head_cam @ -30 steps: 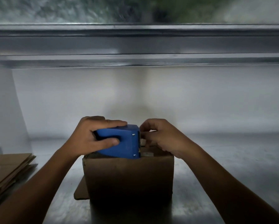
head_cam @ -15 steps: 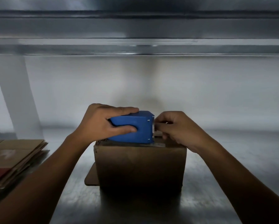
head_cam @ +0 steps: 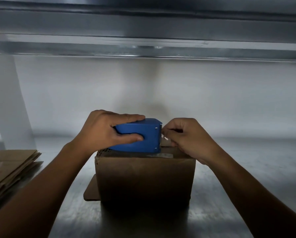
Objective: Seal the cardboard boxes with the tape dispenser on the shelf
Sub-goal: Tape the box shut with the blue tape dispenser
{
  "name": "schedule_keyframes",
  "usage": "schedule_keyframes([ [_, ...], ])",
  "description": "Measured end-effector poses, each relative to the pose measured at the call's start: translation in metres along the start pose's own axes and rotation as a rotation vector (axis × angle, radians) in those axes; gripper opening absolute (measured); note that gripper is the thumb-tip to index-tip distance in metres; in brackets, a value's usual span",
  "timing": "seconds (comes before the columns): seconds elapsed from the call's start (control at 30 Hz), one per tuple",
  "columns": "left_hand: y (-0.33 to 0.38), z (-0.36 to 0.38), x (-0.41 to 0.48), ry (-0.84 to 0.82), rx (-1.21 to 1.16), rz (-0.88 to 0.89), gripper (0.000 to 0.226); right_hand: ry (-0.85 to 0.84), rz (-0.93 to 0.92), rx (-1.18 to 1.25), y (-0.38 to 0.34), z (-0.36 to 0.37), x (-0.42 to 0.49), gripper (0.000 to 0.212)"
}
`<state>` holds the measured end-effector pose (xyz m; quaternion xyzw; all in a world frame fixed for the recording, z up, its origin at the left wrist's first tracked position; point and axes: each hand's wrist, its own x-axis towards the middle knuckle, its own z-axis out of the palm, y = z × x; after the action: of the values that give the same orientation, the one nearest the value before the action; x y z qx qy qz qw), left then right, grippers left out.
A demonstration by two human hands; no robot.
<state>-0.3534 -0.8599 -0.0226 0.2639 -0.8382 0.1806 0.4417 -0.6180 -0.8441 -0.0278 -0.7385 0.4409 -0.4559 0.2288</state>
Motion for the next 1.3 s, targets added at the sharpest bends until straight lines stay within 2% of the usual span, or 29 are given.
schedule_keyframes([
  [0.3, 0.000, 0.001, 0.000, -0.014, -0.040, -0.052, 0.064, 0.042, 0.154, 0.317, 0.019, -0.061, -0.011, 0.019],
  [0.4, 0.000, 0.000, -0.002, -0.012, -0.034, -0.040, 0.065, -0.009, 0.259, 0.421, 0.030, -0.066, -0.016, 0.022],
  [0.5, 0.001, -0.001, -0.001, -0.008, -0.031, -0.036, 0.067, -0.057, 0.387, 0.509, 0.043, -0.053, -0.023, 0.016],
  [0.63, 0.002, -0.001, -0.001, -0.006, -0.023, -0.003, 0.067, -0.038, 0.437, 0.607, 0.048, -0.048, -0.024, 0.030],
  [0.8, 0.006, -0.001, -0.001, -0.001, -0.020, -0.029, 0.069, -0.032, 0.430, 0.619, 0.054, -0.048, -0.026, 0.016],
  [0.93, 0.008, -0.001, -0.001, 0.001, -0.012, -0.051, 0.070, -0.014, 0.426, 0.548, 0.058, -0.045, -0.025, 0.025],
  [1.07, 0.008, 0.000, -0.001, -0.007, -0.005, -0.042, 0.069, -0.011, 0.397, 0.450, 0.059, -0.046, -0.026, 0.013],
  [1.3, 0.007, 0.001, -0.002, -0.013, 0.002, -0.037, 0.068, -0.041, 0.363, 0.355, 0.067, -0.042, -0.025, 0.019],
])
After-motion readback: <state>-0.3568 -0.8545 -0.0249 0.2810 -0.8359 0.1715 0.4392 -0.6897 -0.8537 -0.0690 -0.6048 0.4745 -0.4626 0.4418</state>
